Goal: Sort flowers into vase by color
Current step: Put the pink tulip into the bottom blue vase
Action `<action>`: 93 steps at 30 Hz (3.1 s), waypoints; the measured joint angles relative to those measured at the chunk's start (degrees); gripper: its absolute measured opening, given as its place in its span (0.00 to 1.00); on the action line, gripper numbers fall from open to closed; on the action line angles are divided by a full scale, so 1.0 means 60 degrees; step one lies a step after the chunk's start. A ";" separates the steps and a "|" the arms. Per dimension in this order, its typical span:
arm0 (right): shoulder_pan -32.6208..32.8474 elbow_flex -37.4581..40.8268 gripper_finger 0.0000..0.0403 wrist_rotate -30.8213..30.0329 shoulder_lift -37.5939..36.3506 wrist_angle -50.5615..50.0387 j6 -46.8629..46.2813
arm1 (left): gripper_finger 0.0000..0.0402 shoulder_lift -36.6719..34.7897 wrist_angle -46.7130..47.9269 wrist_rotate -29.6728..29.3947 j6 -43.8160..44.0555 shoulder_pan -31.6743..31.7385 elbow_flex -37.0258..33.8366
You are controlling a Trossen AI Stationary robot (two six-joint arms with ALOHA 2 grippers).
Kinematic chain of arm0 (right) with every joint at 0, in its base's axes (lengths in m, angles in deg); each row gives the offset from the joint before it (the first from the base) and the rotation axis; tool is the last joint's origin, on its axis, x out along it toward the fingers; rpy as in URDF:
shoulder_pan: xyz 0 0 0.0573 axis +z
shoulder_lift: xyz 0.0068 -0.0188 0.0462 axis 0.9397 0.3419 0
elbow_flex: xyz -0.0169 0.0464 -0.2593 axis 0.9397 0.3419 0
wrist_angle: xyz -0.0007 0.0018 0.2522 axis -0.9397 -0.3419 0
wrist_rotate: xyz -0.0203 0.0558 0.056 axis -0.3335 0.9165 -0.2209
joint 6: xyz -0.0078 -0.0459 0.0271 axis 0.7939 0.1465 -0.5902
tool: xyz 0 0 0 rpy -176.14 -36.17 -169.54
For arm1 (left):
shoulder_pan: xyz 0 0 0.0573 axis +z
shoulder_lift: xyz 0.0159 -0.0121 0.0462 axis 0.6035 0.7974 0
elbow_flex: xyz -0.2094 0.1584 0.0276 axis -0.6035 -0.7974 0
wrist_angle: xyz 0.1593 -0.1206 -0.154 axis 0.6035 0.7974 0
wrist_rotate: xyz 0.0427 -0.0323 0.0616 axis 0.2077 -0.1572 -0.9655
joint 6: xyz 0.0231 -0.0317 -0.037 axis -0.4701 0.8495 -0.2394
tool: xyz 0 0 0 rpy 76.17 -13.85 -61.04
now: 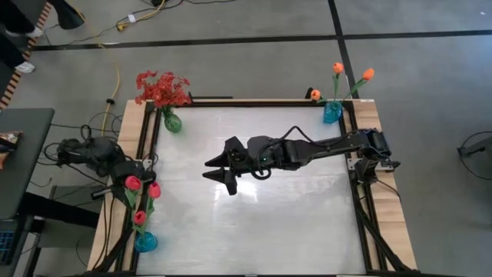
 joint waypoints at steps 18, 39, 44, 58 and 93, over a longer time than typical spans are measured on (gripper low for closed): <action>-0.0316 0.0000 0.59 0.0055 0.0000 -0.0139 -0.0262 | 0.03 -0.0014 0.0775 -0.0548 -0.1403 -0.0999 -0.0182; -0.0617 0.0000 0.59 0.0491 0.0000 -0.0132 -0.0269 | 0.03 -0.0014 0.1604 -0.0961 -0.1792 -0.1927 -0.0182; -0.0754 0.0000 0.59 0.0592 0.0000 -0.0135 -0.0416 | 0.03 -0.0014 0.1666 -0.0779 -0.1972 -0.2060 -0.0182; -0.0805 0.0000 0.59 0.0867 0.0000 -0.0139 -0.0430 | 0.03 -0.0014 0.2050 -0.0889 -0.2812 -0.2067 -0.0182; -0.0871 0.0000 0.59 0.1599 0.0000 -0.0149 -0.0404 | 0.35 -0.0014 0.3058 -0.1333 -0.0928 -0.2065 -0.0182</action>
